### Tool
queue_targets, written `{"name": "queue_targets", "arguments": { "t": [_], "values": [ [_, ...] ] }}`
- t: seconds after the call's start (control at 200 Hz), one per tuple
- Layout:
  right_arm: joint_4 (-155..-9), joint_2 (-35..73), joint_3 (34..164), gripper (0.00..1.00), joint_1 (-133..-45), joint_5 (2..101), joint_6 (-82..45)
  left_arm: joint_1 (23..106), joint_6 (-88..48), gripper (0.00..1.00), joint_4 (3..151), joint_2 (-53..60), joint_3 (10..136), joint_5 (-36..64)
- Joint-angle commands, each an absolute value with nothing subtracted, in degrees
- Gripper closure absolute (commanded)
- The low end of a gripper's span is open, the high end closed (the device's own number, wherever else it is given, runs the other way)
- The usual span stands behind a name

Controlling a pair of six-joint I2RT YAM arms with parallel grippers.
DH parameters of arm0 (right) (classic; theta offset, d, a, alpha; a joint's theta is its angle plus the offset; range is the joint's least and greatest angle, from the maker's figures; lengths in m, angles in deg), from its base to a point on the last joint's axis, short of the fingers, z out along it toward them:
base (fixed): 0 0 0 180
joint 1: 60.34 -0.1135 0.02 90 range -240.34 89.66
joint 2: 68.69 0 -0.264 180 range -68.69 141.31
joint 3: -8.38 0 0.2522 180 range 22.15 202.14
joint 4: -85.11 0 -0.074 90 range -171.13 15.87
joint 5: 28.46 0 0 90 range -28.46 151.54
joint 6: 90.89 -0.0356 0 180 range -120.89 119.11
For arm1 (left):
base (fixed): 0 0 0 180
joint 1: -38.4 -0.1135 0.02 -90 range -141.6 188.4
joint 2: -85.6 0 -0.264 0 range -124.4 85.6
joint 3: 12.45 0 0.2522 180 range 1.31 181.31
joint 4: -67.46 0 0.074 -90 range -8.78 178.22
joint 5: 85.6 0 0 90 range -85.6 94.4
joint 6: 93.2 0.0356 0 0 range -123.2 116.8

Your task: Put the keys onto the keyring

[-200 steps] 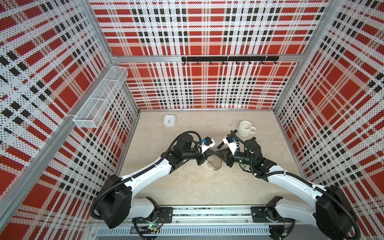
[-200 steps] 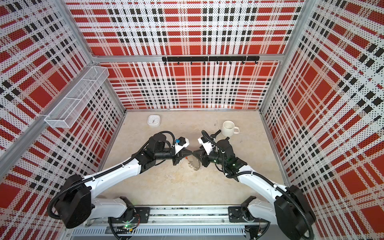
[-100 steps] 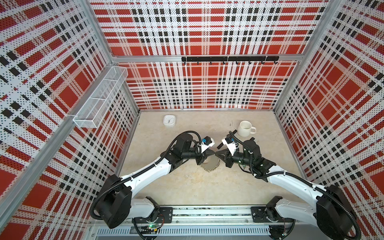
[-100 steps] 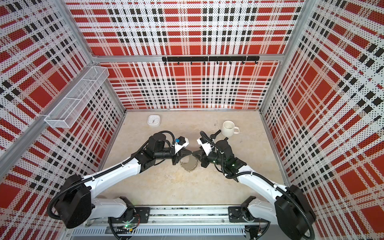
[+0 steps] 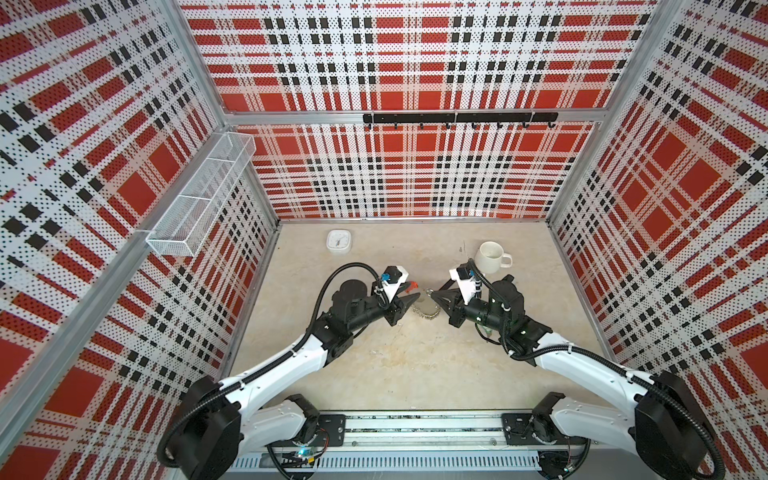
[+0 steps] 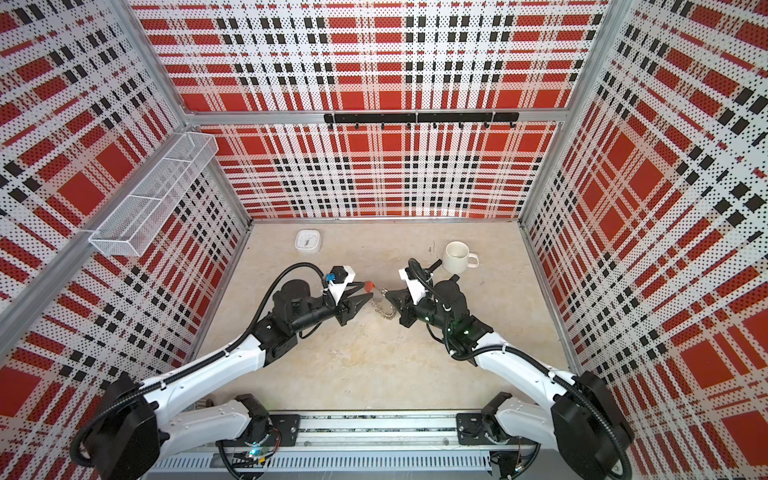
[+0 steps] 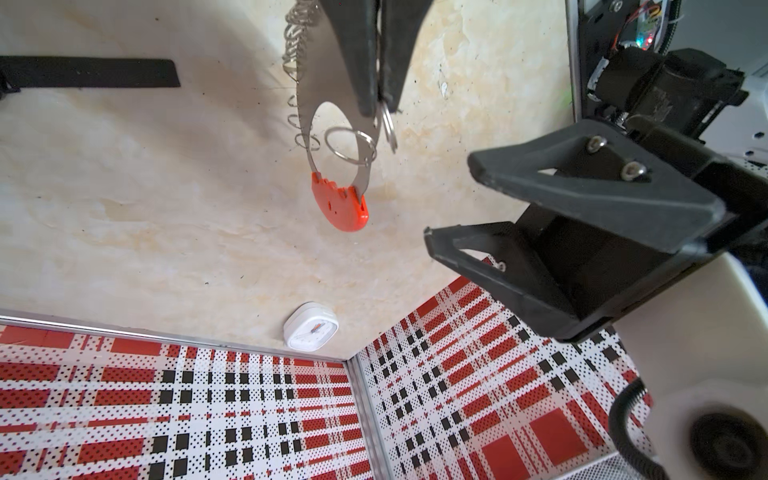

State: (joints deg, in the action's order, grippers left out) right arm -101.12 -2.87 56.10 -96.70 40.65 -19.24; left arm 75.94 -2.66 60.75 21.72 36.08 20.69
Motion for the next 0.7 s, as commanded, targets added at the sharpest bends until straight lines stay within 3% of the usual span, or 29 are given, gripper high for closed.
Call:
{"name": "queue_targets", "arguments": {
  "t": [0.0, 0.331, 0.697],
  "values": [
    [-109.6, -4.0, 55.4, 1.0, -97.2, 41.5, -22.7, 75.5, -15.7, 0.57, 49.1, 25.0, 32.3, 15.5],
    [-110.0, -2.3, 59.4, 1.0, -97.2, 41.1, -28.4, 73.5, -33.6, 0.57, 53.5, 24.4, 33.6, 13.9],
    [-108.4, 2.2, 62.0, 1.0, -96.9, 50.4, -34.4, 76.2, -44.7, 0.52, 58.6, 29.3, 31.6, -6.5]
  ]
}}
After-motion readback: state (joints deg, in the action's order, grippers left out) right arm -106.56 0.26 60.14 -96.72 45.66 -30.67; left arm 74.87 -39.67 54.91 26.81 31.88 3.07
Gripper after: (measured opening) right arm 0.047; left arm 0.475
